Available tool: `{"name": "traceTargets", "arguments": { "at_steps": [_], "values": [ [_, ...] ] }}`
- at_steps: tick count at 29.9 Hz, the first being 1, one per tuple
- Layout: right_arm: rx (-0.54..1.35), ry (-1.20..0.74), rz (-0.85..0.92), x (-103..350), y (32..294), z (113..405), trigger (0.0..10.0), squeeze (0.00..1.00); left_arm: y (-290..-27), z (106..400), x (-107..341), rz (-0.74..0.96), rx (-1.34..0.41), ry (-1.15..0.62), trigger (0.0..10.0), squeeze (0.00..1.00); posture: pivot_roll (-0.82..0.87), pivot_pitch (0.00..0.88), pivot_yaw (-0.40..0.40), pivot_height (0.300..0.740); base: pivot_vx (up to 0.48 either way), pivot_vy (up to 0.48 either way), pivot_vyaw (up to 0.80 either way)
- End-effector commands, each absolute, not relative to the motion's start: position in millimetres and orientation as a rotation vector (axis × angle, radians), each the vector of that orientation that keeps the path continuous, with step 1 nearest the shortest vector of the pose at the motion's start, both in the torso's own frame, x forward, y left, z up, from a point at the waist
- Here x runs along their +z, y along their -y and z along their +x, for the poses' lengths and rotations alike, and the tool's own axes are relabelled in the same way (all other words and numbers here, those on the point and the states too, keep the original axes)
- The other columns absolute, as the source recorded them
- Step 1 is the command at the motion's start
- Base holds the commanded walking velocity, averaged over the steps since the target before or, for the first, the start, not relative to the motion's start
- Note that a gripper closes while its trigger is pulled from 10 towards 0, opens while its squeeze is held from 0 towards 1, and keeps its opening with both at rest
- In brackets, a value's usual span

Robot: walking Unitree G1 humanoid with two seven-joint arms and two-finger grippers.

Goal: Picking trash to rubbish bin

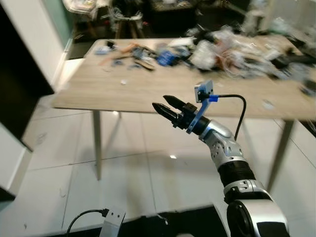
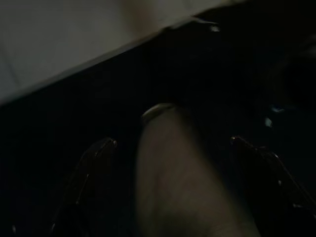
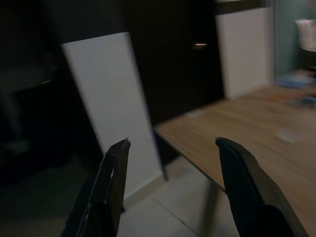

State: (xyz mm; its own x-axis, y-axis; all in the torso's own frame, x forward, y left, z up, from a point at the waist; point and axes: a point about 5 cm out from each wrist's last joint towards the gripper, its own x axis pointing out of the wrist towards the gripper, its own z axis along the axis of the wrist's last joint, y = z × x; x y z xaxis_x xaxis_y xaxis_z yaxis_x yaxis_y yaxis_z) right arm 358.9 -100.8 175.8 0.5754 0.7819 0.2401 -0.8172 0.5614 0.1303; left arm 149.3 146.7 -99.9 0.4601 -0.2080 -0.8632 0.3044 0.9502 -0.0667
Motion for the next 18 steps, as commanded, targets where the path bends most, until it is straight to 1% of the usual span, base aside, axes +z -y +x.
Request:
{"name": "traceTargets", "arguments": {
  "at_steps": [1, 8, 12, 13, 16, 17, 18],
  "values": [
    [0.956, 0.148, 0.205, 175, 92, 359, 10.0, 0.00, -152, 145, -102, 0.109, -0.306, -1.066, 10.0, 0.00, -0.13, 0.032, 0.061, 0.740, 0.386, 0.000, 0.76],
    [0.940, 0.173, 0.163, 184, 93, 361, 10.0, 0.00, -151, 147, -101, 0.114, -0.317, -1.061, 10.0, 0.00, -0.14, 0.032, 0.070, 0.740, 0.387, 0.000, 0.76],
    [0.888, 0.168, 0.121, 186, 95, 363, 10.0, 0.00, -150, 148, -100, 0.116, -0.320, -1.060, 10.0, 0.00, -0.14, 0.033, 0.068, 0.740, 0.383, 0.000, 0.74],
    [0.839, 0.166, 0.100, 188, 97, 366, 10.0, 0.00, -150, 148, -100, 0.117, -0.321, -1.060, 10.0, 0.00, -0.14, 0.034, 0.068, 0.740, 0.386, 0.000, 0.00],
    [0.808, 0.157, 0.079, 188, 99, 369, 10.0, 0.00, -150, 148, -100, 0.117, -0.322, -1.060, 10.0, 0.00, -0.14, 0.034, 0.069, 0.740, 0.386, 0.000, 0.00],
    [0.724, 0.153, 0.026, 189, 106, 375, 10.0, 0.00, -150, 147, -101, 0.117, -0.324, -1.060, 10.0, 0.00, -0.14, 0.036, 0.069, 0.740, 0.382, 0.000, 0.00],
    [0.724, 0.153, 0.026, 189, 106, 375, 10.0, 0.00, -150, 147, -101, 0.117, -0.324, -1.060, 10.0, 0.00, -0.14, 0.036, 0.069, 0.740, 0.382, 0.000, 0.00]
  ]
}}
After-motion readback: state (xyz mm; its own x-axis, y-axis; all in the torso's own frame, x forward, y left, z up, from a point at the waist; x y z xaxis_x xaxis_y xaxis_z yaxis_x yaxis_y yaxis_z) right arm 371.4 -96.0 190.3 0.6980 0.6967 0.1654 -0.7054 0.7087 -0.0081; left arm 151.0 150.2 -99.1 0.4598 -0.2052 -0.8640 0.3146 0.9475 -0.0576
